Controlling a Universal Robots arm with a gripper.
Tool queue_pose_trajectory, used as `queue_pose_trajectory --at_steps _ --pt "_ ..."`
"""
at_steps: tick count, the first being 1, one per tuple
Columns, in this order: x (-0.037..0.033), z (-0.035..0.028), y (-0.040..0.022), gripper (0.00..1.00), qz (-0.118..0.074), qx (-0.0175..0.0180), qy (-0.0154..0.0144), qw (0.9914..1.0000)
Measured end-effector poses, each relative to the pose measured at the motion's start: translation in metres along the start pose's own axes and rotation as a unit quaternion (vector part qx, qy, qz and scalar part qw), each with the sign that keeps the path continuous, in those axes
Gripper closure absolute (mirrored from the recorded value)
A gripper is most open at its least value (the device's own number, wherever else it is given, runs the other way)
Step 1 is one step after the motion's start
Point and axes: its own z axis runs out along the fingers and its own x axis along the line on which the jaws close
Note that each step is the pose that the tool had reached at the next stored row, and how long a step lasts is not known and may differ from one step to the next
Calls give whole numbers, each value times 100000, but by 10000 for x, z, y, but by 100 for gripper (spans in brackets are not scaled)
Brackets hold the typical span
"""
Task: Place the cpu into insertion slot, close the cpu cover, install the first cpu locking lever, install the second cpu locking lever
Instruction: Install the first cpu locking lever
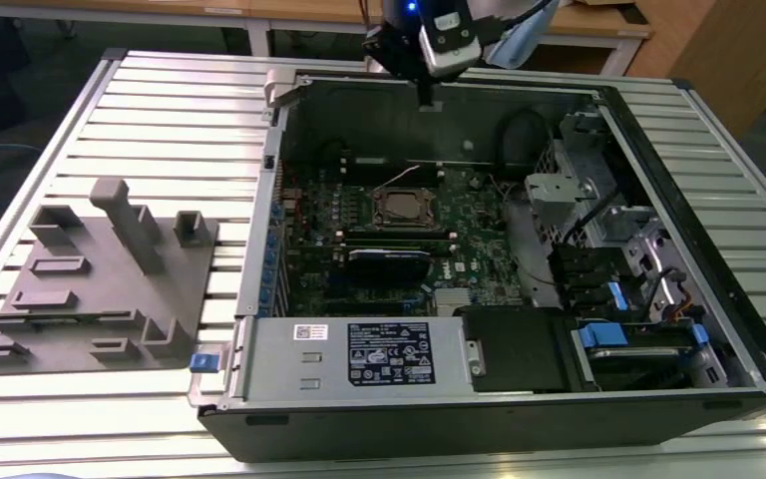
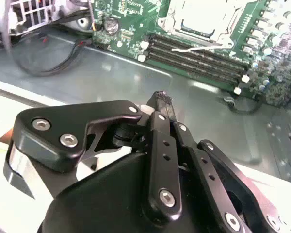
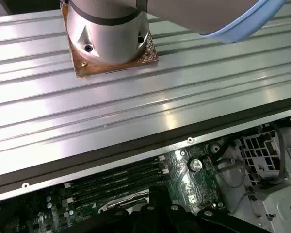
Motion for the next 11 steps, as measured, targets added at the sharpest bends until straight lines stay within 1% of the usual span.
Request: queue_pose_trajectory --at_steps 8,9,11 --pt "-56 -344 98 89 1 -5 -3 100000" --pt "-65 -401 114 89 3 1 -2 100000" --pt "-79 -489 139 89 2 2 -1 100000"
